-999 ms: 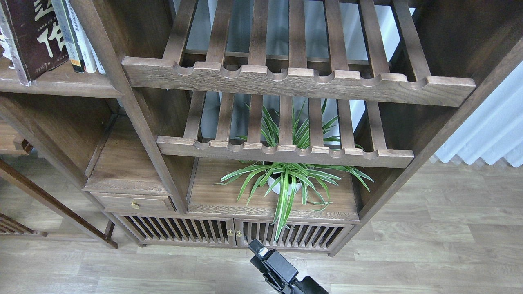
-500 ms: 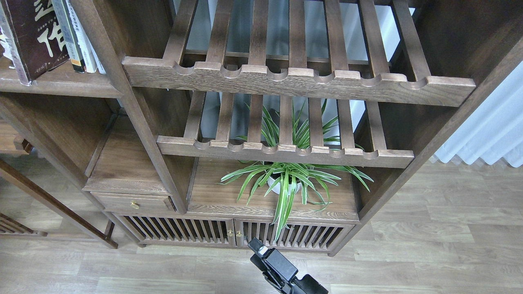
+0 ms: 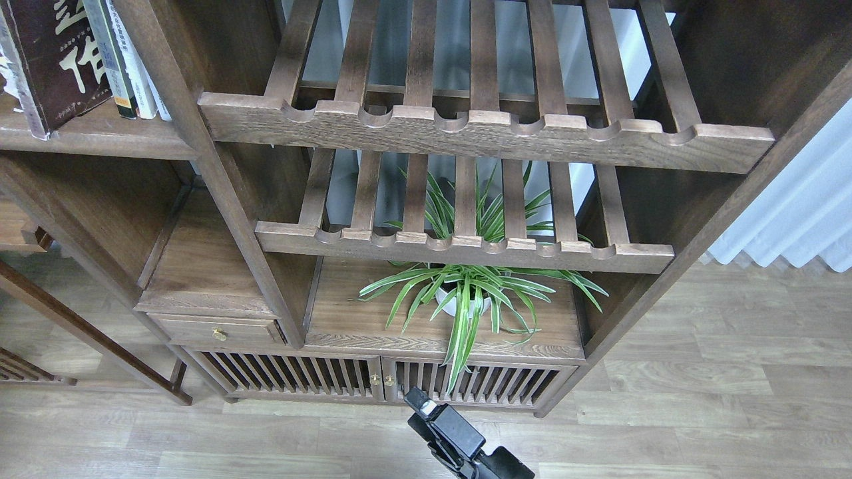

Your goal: Organize books on shelf

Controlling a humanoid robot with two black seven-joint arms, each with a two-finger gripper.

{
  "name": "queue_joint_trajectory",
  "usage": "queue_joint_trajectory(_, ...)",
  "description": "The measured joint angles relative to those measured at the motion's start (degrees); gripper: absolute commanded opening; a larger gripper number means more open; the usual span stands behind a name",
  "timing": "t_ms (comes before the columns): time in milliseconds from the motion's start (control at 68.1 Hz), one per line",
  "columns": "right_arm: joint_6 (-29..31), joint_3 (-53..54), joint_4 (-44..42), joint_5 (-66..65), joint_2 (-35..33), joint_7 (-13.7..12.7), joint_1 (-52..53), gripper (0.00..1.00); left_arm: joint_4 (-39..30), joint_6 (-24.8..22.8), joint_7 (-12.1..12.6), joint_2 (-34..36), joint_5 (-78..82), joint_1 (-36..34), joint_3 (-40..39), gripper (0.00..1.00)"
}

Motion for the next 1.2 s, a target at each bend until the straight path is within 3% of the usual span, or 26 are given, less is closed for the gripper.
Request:
queue_joint_trajectory(500,0.0,0.09,-0.11,0.0,0.0,0.0,-0.02,1.0,-5.35,0.0,-0.28,-0.93,-2.37,3.0,-0.41,0.39)
queue_joint_trajectory(882,0.0,0.09,-0.26,0.09,0.0,0.02,0.0,1.0,-5.5,0.0,-0.28,-3.2,-3.77,5.48,-3.52,0.4)
queue_joint_trajectory(999,0.0,0.13,-0.28,0.13,0.0,0.02,0.0,1.0,-6.56,0.0,0.01,-4.04,-3.78,9.03,-7.06,0.4)
queue_joint_trajectory(1205,0.0,0.26,-0.3,0.18,0.0,0.02,0.38,1.0,-10.52,0.0,0.57,-5.17,-2.74,21.67,-18.5,0.4)
